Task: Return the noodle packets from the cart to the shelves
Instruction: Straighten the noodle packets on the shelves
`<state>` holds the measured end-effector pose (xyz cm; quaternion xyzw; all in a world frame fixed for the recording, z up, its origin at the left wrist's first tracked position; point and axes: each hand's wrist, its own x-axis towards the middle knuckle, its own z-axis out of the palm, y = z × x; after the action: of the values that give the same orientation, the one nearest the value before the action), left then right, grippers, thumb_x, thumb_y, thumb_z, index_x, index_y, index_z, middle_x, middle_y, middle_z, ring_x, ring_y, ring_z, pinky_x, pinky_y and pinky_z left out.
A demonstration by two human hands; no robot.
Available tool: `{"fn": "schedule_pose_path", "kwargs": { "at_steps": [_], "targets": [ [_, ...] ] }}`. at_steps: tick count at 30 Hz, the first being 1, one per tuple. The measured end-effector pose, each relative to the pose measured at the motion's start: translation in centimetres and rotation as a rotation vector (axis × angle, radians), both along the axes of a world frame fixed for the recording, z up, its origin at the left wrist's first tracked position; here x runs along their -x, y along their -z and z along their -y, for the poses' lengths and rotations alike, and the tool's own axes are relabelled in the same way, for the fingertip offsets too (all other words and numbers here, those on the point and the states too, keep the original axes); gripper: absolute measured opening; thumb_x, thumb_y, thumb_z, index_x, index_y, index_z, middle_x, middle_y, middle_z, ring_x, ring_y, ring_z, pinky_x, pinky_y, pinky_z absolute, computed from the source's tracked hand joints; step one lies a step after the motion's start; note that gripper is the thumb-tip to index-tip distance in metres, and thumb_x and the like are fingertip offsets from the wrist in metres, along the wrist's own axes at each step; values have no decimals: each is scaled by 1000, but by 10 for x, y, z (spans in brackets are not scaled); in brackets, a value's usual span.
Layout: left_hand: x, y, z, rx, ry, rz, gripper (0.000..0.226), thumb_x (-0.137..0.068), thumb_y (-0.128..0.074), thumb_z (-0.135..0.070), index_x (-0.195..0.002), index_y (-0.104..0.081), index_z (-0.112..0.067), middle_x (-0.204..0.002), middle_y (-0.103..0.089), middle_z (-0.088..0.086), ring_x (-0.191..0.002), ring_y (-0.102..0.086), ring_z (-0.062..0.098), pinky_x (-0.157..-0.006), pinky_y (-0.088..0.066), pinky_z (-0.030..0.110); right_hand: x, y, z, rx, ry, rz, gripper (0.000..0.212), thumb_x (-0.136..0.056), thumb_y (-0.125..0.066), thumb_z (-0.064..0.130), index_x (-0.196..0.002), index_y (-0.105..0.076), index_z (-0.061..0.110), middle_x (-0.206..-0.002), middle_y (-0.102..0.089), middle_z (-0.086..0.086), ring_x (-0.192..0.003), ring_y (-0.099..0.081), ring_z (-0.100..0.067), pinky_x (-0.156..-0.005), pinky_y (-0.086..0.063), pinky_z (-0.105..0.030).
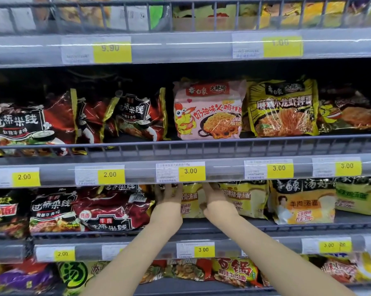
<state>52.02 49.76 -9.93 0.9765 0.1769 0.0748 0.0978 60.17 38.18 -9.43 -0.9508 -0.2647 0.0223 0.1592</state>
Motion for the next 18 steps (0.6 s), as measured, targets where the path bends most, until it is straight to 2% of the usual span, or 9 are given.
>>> {"fn": "schedule_pose_path", "kwargs": {
  "at_steps": [3, 7, 8, 10, 13, 14, 16, 17, 18],
  "targets": [
    [-7, 5, 1, -63, -25, -48, 86, -86, -50, -4, -149, 6, -22, -155, 12, 14, -138, 14, 47, -108, -31, 48, -1, 10, -11, -13, 24, -1, 61, -86, -58, 9, -139, -28, 17, -144, -37, -11, -123, -49, -34, -98, -45, -46],
    [-6, 8, -5, -66, -45, -49, 84, -88, -50, -8, -149, 7, -20, -154, 10, 17, -138, 15, 48, -109, -28, 47, 2, 13, -20, -19, 48, -7, 60, -89, -57, 15, -140, -26, 21, -149, -32, -10, -144, -17, -36, -106, -37, -50],
    [-5, 8, -5, -52, -38, -36, 84, -88, -51, -9, -149, 6, -21, -154, 10, 16, -138, 15, 47, -109, -29, 46, 3, 11, -20, -16, 45, -3, 58, -90, -56, 18, -139, -27, 21, -149, -32, -9, -144, -17, -37, -107, -37, -49],
    [-5, 7, -5, -23, -34, -29, 83, -87, -52, -13, -149, 3, -21, -154, 10, 15, -138, 15, 48, -107, -31, 47, 6, 7, -17, -23, 23, -18, 54, -90, -55, 20, -138, -29, 19, -146, -36, -10, -135, -35, -36, -101, -43, -46],
    [-2, -2, 5, 6, -67, -33, 76, -89, -52, -26, -148, -4, -19, -154, 3, 17, -138, 10, 50, -107, -32, 50, 15, -2, 1, -72, 3, 16, 47, -90, -52, 21, -133, -33, 19, -131, -48, -12, -106, -58, -34, -82, -52, -39],
    [0, -7, 10, -8, -67, -25, 73, -89, -50, -28, -147, -8, -18, -153, -4, 18, -138, 1, 50, -106, -34, 50, 18, -5, 11, -77, 16, 63, 48, -89, -51, 20, -134, -33, 19, -125, -52, -12, -101, -60, -34, -76, -51, -36],
    [2, -13, 22, -11, 27, 36, 62, -90, -47, -27, -145, -19, -15, -148, -26, 18, -133, -28, 43, -100, -40, 45, 24, -8, 32, -59, 66, 162, 49, -89, -48, 20, -136, -34, 17, -116, -59, -12, -97, -63, -33, -68, -44, -32],
    [1, -16, 29, 32, 117, 68, 59, -91, -46, -26, -144, -22, -15, -146, -32, 17, -130, -37, 38, -99, -41, 42, 26, -9, 43, -46, 100, 196, 49, -90, -47, 21, -137, -34, 17, -115, -61, -11, -96, -64, -33, -66, -41, -31],
    [-1, -17, 36, 104, 208, 98, 60, -92, -45, -25, -146, -20, -16, -149, -31, 15, -131, -38, 33, -101, -39, 37, 26, -9, 53, -38, 145, 215, 49, -92, -46, 22, -138, -34, 16, -115, -61, -11, -94, -64, -32, -64, -39, -30]
  ]
}}
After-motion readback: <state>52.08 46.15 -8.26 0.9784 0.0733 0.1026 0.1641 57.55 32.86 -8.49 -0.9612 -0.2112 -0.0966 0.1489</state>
